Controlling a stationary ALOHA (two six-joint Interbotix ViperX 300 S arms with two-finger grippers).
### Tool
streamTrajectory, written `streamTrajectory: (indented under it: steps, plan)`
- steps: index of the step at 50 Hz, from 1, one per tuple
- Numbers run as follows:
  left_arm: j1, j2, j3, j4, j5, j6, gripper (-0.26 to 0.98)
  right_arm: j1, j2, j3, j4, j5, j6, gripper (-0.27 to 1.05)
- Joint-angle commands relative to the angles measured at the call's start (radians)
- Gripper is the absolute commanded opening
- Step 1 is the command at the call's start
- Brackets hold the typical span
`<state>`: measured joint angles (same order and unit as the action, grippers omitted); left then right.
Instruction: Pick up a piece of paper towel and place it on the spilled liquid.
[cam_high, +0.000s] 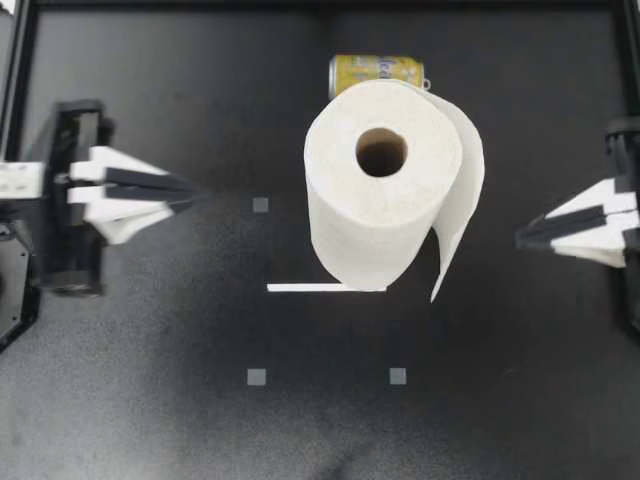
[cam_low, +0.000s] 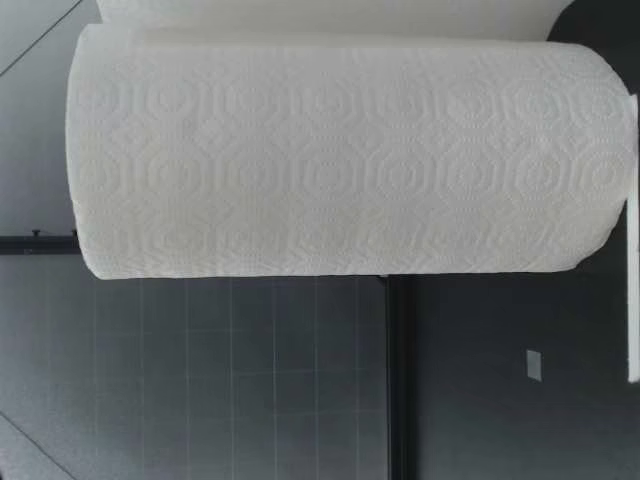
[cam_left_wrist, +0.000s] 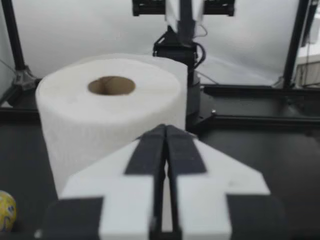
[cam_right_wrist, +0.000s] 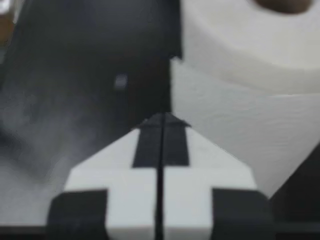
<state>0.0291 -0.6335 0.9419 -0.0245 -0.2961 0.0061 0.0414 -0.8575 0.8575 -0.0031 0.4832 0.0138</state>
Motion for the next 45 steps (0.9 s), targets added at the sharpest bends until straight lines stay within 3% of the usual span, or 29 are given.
streamTrajectory:
  steps: [1, 8, 15, 24, 34, 45]
  plan:
    - [0.025, 0.055, -0.08, -0.002, 0.014, 0.003, 0.08, 0.041, 0.052, -0.074, -0.002, 0.072, 0.003, 0.01]
    - [0.057, 0.147, -0.17, 0.003, 0.069, 0.008, 0.08, 0.077, 0.126, -0.127, -0.043, 0.178, 0.064, 0.01]
    - [0.075, 0.233, -0.256, 0.02, 0.104, 0.009, 0.08, 0.147, 0.183, -0.173, -0.216, 0.373, 0.255, 0.0]
    - [0.097, 0.318, -0.336, 0.029, 0.11, 0.014, 0.08, 0.425, 0.249, -0.239, -0.588, 0.716, 0.641, 0.0]
    - [0.098, 0.393, -0.399, 0.032, 0.114, 0.044, 0.08, 0.707, 0.328, -0.256, -0.871, 0.974, 1.012, 0.0]
    - [0.106, 0.423, -0.408, 0.034, 0.114, 0.055, 0.08, 0.801, 0.476, -0.244, -1.063, 0.982, 1.226, 0.0]
